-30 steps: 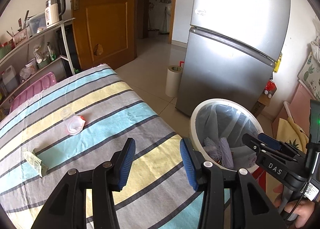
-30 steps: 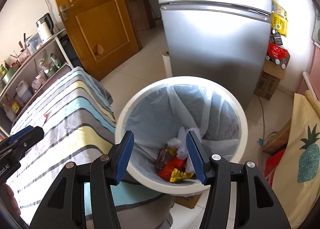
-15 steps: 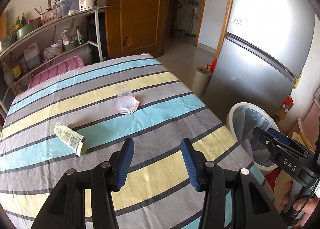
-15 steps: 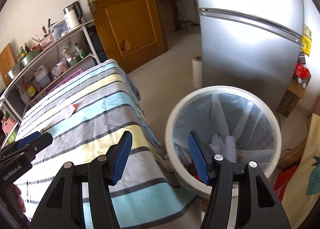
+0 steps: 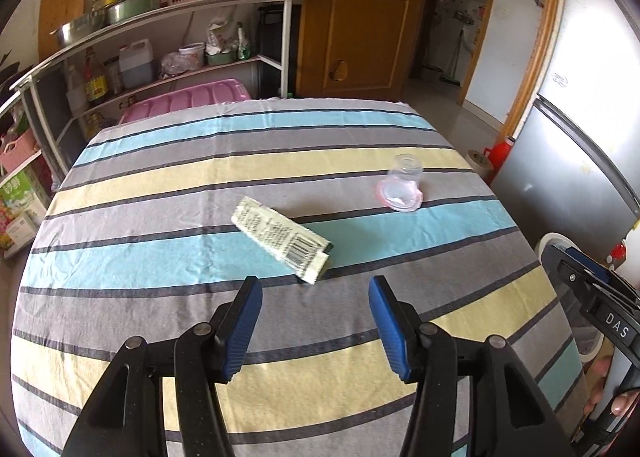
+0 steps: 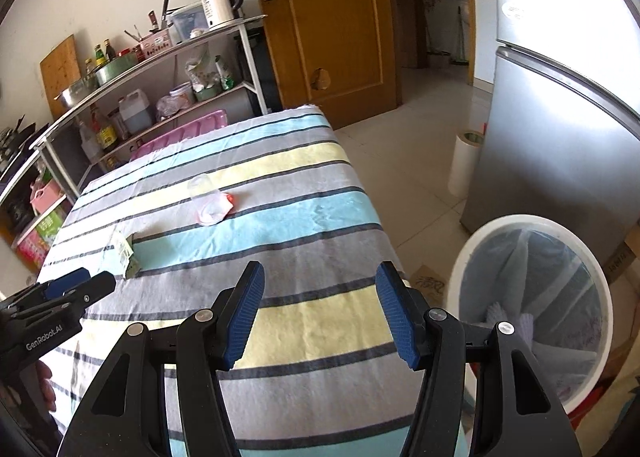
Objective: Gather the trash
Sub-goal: 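Move both tools back over the table toward the cup and paper strip, then grasp the pale green paper strip with the left gripper while the right grasps the clear cup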
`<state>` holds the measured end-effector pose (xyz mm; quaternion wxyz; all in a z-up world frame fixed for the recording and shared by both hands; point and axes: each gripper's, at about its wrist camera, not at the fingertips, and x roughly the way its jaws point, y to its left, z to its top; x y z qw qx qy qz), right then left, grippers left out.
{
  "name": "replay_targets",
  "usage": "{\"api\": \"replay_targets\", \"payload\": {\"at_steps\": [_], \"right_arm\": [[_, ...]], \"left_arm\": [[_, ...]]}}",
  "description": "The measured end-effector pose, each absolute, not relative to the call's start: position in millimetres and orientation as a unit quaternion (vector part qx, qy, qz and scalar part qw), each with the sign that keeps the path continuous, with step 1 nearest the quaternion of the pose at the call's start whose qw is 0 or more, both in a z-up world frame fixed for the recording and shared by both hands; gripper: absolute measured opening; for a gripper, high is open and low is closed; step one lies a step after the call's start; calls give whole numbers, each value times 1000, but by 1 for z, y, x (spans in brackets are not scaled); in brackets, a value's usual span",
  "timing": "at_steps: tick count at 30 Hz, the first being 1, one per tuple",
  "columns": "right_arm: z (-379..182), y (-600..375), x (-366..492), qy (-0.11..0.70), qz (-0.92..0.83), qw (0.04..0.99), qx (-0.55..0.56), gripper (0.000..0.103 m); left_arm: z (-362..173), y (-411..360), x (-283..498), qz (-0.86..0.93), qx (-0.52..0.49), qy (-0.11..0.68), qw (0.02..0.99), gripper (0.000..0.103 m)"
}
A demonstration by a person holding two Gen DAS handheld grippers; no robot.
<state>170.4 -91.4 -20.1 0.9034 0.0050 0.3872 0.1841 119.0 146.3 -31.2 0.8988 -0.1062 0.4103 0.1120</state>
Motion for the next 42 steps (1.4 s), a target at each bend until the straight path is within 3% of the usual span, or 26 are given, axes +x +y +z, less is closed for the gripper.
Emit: {"api": "replay_targets", "payload": {"at_steps": [20,42], "right_arm": [[-15,-8,210,395,288,867,-97,59],[-45,29,255,420,335,840,-68,59]], "left_arm": [[-53,182,159,176,-142,438,870,59],[-65,192,165,157,-117,455,869,62]]}}
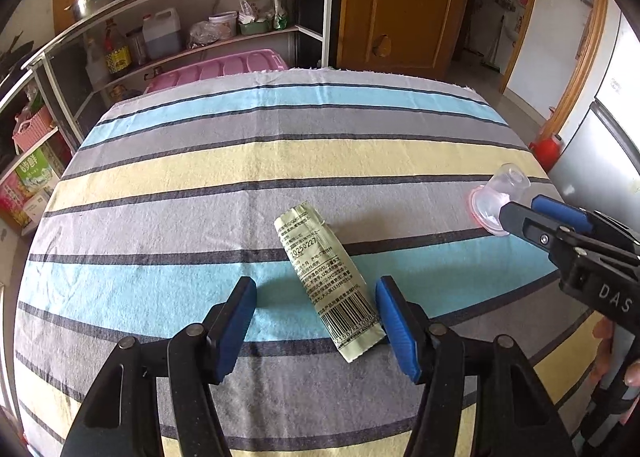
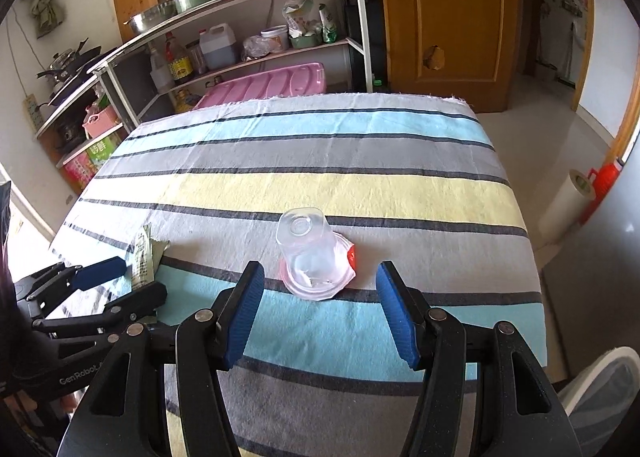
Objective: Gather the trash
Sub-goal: 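Grasp the pale green paper strip with the left gripper while the right grasps the clear cup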
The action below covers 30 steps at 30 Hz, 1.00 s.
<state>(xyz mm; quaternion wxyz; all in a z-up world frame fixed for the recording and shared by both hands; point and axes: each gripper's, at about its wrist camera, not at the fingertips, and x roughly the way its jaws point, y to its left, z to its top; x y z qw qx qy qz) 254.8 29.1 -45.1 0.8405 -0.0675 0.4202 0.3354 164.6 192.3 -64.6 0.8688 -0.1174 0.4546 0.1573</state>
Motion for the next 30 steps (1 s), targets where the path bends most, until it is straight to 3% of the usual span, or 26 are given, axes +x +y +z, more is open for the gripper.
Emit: {"api": "replay_targets", "payload": {"at_steps": [19,23,30], "right_arm": [[-53,49,265,419,326,844,-80,59],[-54,49,265,419,326,844,-76,41],[-54,48,263,418,327,845,-67,32]], "left_arm": [[-65,221,165,172,-146,437,870,61],[-65,221,165,176,-137,436,872,50],[-64,224,164,171,-145,432,874,29]]}}
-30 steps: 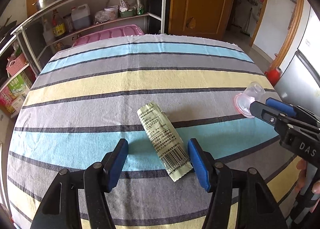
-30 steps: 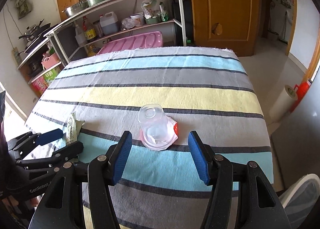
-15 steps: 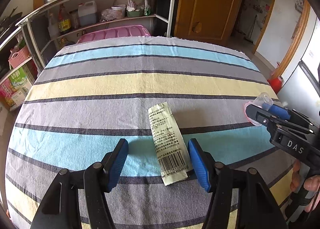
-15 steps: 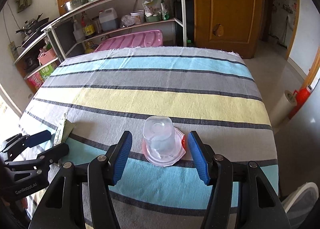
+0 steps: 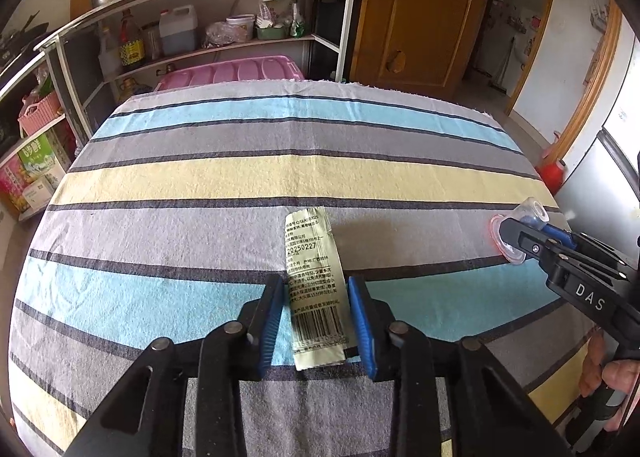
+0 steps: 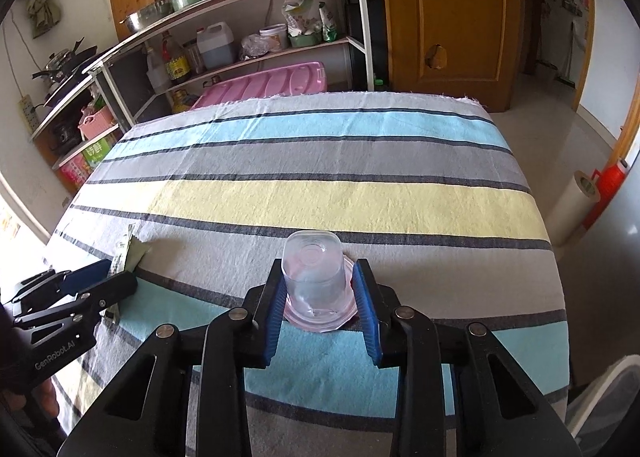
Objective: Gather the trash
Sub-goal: 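Grasp the pale green paper strip with the left gripper while the right grasps the clear cup, then carry the paper strip and clear cup over the wastebasket with both grippers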
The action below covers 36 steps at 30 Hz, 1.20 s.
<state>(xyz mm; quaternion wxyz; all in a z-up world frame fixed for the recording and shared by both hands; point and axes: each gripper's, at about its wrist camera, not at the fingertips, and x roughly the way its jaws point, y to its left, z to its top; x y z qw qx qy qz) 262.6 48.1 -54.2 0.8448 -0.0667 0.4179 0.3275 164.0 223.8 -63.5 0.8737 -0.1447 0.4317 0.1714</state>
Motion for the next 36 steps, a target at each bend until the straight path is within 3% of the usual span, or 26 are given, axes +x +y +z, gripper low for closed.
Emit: {"api": "replay_targets", "payload": {"at_steps": [22,36], "right_arm": [[-38,27,241,403,327,855,-27,31],[-11,-19,211,375,299,877,-5,31]], "left_arm": [[-48,203,155,150,-126,421,886,27],[-20,143,155,97,-80,400,908,27]]}}
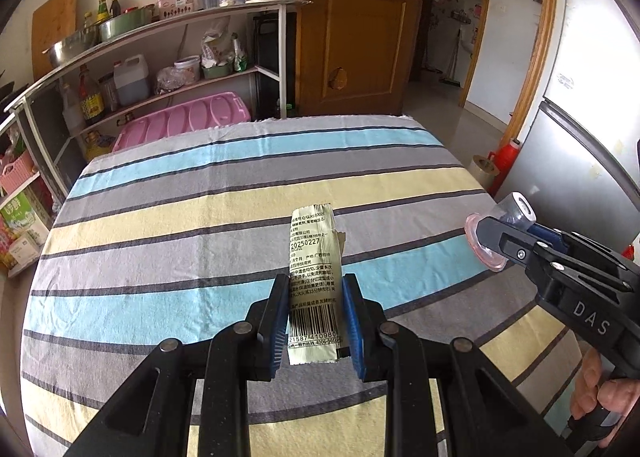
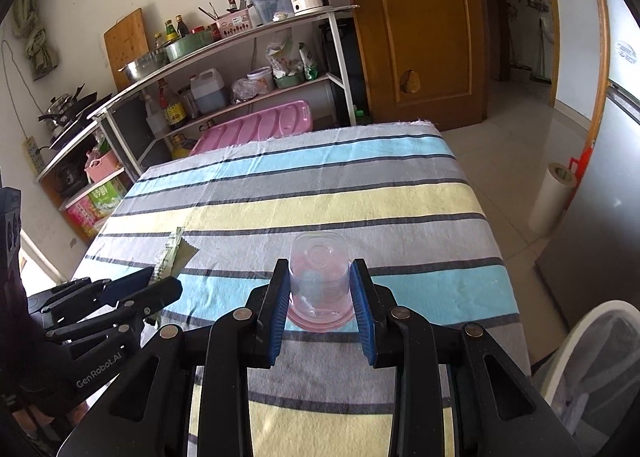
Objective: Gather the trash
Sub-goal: 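Carry the paper strip and clear cup over the wastebasket with both grippers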
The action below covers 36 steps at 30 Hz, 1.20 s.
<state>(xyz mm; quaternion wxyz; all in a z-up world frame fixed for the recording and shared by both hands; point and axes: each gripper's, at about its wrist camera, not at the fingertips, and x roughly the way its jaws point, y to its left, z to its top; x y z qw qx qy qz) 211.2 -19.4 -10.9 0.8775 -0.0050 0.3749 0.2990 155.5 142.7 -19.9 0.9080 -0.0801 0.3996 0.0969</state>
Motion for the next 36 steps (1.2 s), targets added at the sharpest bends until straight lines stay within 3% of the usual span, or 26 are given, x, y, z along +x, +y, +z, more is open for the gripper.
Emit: {"api": "replay_targets", "payload": {"at_steps": [20,36], "right_arm": [[17,-155,187,349,191,916,46,31],[-9,-285,171,379,63,921,69,31]], "left_arm": [[8,13,175,-36,-21,383,923,27],[-19,-128,207,-185,19,418,889,27]]}}
